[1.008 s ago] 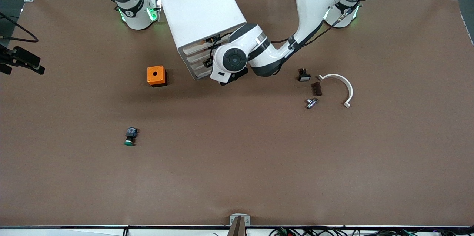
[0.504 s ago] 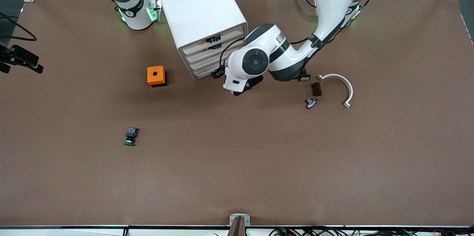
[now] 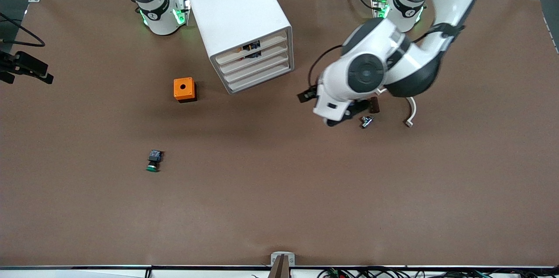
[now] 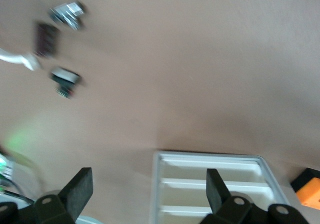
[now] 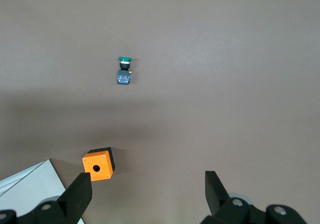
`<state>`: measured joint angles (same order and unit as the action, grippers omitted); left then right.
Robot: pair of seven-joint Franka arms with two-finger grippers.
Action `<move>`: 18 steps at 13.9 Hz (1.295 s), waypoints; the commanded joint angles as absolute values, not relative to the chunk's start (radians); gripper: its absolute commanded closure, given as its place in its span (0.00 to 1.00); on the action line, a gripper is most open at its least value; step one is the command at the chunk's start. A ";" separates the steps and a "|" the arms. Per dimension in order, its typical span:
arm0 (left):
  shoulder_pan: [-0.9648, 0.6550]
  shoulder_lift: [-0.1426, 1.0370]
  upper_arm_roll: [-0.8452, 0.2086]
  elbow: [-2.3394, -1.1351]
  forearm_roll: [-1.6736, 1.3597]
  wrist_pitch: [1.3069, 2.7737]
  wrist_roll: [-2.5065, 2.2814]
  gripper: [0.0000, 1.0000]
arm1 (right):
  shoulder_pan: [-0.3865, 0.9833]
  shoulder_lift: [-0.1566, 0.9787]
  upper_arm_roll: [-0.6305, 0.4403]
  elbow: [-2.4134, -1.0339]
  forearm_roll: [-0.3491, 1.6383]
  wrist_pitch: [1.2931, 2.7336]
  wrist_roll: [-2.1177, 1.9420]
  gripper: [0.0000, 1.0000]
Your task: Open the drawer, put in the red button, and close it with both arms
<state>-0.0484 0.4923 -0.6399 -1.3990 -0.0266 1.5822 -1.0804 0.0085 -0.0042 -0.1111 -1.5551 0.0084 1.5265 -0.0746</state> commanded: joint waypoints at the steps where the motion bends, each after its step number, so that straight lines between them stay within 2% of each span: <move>1: 0.027 0.387 -0.647 -1.427 0.023 1.476 -0.927 0.00 | 0.023 0.002 -0.110 -1.534 -0.012 1.506 0.000 0.00; 8: 0.270 0.236 -0.634 -1.434 0.015 1.306 -0.453 0.00 | 0.032 0.002 -0.110 -1.537 -0.011 1.505 0.009 0.00; 11: 0.169 0.145 -0.392 -1.480 0.006 1.287 -0.275 0.00 | 0.040 0.002 -0.110 -1.540 -0.011 1.505 0.011 0.00; 15: 0.031 0.005 -0.120 -1.638 -0.002 1.325 -0.069 0.00 | 0.040 0.002 -0.110 -1.540 -0.011 1.505 0.011 0.00; 16: 0.006 -0.026 -0.067 -1.679 -0.002 1.357 -0.039 0.00 | 0.040 0.002 -0.110 -1.540 -0.011 1.505 0.011 0.00; 18: 0.015 -0.081 -0.045 -1.765 -0.002 1.441 0.000 0.00 | 0.040 0.002 -0.110 -1.542 -0.011 1.505 0.014 0.00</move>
<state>0.0261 0.0130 -0.0755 -1.6340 0.0074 1.3514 -0.0381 0.0329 -0.0030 -0.1103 -1.5550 0.0084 1.5171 -0.0078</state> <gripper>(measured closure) 0.000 0.000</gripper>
